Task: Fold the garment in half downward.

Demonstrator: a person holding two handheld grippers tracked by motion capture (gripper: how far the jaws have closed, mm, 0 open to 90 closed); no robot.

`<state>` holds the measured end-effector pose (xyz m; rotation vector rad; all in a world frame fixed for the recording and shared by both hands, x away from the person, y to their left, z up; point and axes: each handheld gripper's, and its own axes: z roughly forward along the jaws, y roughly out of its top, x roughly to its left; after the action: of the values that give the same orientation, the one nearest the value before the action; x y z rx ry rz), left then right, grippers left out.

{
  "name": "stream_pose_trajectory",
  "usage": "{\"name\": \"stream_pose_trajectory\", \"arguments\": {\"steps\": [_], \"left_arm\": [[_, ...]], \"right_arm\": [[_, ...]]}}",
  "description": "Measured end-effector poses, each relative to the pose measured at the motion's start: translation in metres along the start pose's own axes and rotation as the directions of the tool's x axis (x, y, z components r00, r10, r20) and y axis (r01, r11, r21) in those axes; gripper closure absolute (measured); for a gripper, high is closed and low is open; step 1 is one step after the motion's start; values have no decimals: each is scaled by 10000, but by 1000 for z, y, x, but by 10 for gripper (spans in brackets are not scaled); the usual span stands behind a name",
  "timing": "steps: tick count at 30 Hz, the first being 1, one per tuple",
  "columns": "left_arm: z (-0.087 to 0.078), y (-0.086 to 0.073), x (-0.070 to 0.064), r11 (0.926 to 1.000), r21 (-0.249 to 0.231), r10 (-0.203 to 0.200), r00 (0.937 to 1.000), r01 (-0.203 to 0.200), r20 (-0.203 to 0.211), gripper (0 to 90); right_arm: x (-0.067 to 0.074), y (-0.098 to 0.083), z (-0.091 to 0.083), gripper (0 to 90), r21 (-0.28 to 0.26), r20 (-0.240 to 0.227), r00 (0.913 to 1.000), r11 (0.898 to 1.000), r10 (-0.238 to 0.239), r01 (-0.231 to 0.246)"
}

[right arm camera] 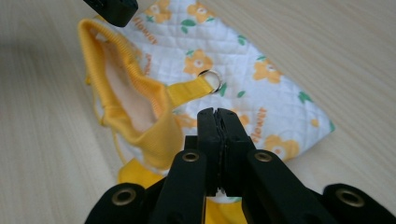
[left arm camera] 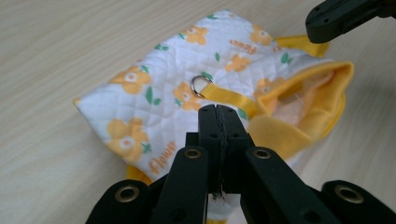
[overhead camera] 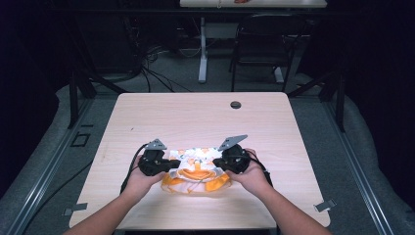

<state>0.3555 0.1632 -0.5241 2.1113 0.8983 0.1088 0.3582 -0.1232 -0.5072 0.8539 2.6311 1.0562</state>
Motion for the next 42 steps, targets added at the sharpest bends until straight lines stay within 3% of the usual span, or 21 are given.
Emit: {"name": "stream_pose_trajectory", "arguments": {"steps": [3, 7, 16, 21, 29, 42], "left_arm": [[-1, -10, -6, 9999, 120, 82, 9999, -84, 108, 900], [0, -22, -10, 9996, 273, -43, 9998, 37, 207, 900], [8, -39, -7, 9981, 623, 17, 10000, -20, 44, 898], [13, -47, -2, 9976, 675, -166, 9998, 170, -65, 897], [17, -50, -2, 9979, 635, -97, 9999, 105, -128, 899], [19, -47, 1, 9977, 682, -26, 9997, 44, -261, 900]], "right_arm": [[11, -7, 3, 884, 193, -199, 9996, 9996, -218, 222], [18, -15, 7, 885, 265, -372, 9992, 9995, -166, 175], [24, -34, 17, 880, 427, -662, 9977, 9991, 108, -80], [25, -44, 24, 873, 663, -659, 9976, 9976, 222, -178], [24, -53, 29, 873, 567, -751, 9951, 9966, 645, -603], [24, -51, 32, 878, 666, -638, 9955, 9956, 700, -658]]}}
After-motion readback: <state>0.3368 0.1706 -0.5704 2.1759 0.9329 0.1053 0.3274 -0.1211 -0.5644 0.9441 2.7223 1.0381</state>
